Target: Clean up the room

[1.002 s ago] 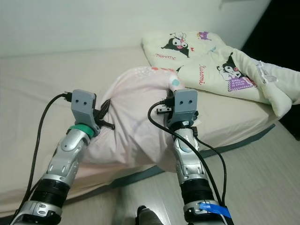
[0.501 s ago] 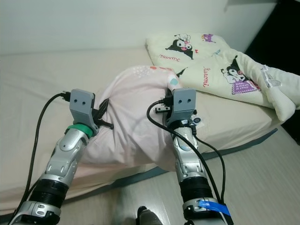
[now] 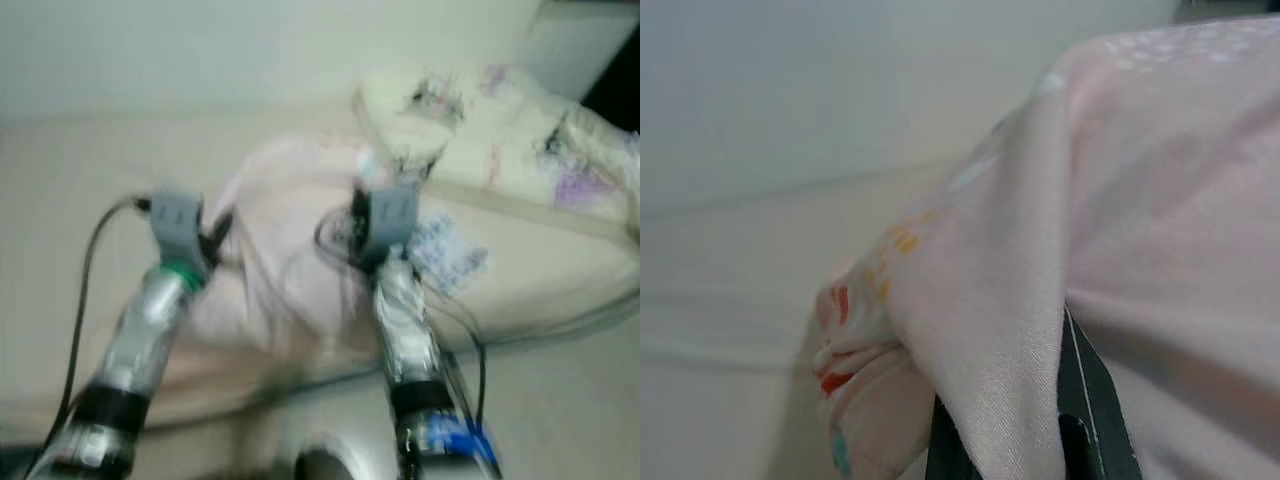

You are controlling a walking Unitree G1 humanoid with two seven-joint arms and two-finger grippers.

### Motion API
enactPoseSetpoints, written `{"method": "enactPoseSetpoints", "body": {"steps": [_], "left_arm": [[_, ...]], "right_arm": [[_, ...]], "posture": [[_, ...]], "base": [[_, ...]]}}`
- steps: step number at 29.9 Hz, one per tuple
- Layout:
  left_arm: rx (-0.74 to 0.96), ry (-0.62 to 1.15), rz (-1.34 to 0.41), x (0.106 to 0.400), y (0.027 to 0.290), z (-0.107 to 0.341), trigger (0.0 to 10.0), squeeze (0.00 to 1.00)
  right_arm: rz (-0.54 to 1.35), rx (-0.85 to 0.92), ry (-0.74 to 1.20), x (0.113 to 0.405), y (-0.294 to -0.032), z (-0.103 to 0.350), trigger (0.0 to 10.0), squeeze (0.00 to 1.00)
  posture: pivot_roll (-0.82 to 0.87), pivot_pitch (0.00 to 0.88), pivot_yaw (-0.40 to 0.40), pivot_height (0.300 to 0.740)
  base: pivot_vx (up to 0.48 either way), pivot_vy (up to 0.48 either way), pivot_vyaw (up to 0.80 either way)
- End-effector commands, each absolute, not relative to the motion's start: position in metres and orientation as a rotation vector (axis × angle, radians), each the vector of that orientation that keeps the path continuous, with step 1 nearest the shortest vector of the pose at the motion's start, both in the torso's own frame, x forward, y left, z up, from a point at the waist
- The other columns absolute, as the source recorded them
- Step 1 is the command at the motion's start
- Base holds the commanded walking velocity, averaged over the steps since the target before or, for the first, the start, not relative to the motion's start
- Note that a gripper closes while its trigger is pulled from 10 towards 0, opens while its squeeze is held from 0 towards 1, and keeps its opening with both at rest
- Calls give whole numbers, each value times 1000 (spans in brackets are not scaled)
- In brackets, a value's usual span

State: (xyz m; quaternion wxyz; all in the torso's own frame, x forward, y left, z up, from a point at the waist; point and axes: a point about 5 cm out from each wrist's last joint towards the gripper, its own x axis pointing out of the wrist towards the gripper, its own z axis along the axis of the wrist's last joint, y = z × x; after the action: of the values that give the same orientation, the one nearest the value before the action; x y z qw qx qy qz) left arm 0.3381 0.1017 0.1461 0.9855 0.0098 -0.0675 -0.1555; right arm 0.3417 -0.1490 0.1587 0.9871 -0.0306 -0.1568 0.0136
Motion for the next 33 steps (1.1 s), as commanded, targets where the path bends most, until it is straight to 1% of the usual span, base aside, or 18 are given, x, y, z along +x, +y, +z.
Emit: {"method": "enactPoseSetpoints", "body": {"steps": [1,20,22,33], "left_arm": [[23,-174,-303,339,104,153,10000,0],[23,-171,-304,339,104,154,10000,0],[13,-170,-307,340,103,155,10000,0],[31,-186,-331,339,95,158,10000,0]], "right_arm": [[20,-44,-391,341,-149,172,10000,0],[21,-36,-391,341,-148,170,10000,0],[18,-35,-393,340,-148,170,10000,0],[6,-28,-397,339,-150,169,10000,0]], "posture": [[46,8,-6,740],[47,15,1,740],[48,15,5,740],[47,22,9,740]], "base": [[0,435,0],[0,425,0],[0,0,0],[0,-480,0]]}}
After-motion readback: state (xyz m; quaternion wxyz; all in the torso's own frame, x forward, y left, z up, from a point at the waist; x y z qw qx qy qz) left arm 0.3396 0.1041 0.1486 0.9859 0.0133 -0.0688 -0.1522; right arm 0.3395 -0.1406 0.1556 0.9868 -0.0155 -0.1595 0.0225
